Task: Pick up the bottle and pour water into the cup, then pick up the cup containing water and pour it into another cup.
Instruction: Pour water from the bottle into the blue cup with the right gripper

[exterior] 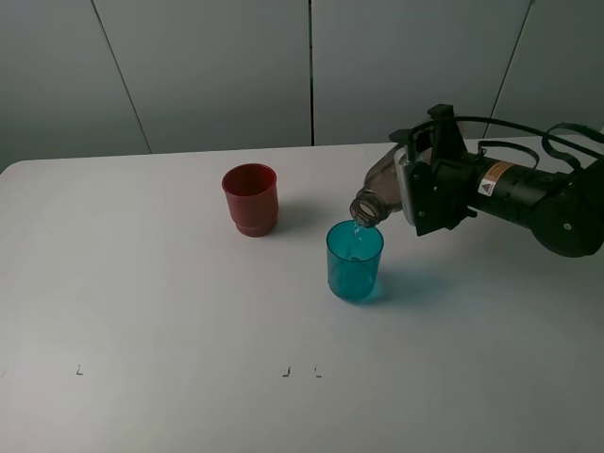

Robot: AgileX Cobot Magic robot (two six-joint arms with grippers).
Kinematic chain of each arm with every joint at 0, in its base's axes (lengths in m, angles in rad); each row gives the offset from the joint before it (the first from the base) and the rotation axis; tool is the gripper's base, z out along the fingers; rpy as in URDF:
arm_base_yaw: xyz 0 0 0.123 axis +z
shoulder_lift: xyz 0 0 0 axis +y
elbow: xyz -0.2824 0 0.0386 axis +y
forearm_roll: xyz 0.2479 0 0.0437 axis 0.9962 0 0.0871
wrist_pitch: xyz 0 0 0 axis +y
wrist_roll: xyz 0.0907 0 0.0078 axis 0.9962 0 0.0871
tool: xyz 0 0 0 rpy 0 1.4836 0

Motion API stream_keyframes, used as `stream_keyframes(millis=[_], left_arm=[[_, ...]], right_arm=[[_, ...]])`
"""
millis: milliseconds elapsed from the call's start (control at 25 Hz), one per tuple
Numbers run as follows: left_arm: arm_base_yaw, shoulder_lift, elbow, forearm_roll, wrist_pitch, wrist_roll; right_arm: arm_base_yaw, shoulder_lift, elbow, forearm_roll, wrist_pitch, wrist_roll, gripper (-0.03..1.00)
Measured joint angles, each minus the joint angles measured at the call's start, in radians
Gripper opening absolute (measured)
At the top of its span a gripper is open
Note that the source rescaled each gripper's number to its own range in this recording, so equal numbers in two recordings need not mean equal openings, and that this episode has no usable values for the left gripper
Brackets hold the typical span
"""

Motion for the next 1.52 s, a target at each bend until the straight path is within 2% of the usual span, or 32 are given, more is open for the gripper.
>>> stream_keyframes(millis=[1520], left_arm=[[0.000,0.000,0.000,0.000,0.000,0.000]], right_arm=[[0.000,0.000,0.000,0.019,-0.061,-0.151,0.00]])
